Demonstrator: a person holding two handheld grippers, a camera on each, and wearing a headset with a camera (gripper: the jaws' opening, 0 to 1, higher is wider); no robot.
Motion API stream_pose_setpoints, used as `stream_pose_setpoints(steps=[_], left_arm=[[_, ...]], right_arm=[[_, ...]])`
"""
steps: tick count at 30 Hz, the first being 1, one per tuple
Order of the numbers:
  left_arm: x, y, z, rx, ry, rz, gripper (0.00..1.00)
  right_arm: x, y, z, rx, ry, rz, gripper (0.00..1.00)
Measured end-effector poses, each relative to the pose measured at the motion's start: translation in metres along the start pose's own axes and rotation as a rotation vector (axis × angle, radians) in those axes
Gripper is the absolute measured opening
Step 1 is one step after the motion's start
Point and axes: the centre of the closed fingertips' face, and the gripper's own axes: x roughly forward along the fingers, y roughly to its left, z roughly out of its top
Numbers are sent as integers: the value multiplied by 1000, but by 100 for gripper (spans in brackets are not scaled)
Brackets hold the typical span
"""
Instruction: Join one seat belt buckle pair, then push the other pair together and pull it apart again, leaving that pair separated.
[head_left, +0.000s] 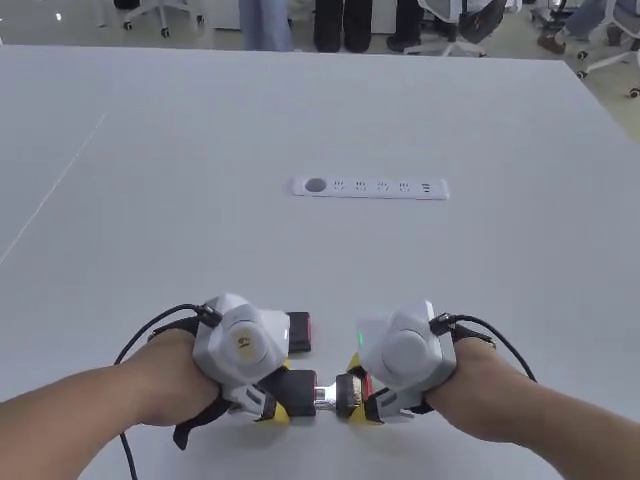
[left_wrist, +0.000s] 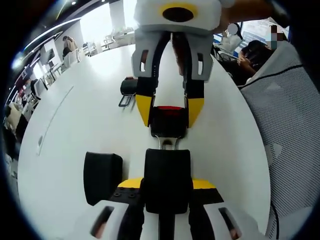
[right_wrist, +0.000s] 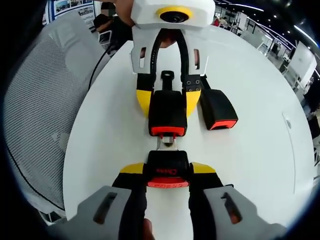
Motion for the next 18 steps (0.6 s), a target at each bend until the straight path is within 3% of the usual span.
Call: stream_pose_setpoints(steps=[9, 18], left_arm=[[0, 0, -1, 0, -2, 0, 33], [0, -1, -1, 4, -1, 1, 33]], right_arm=[[1, 1, 2, -1, 6, -7, 29], [5, 2, 12, 17, -23, -6, 28]])
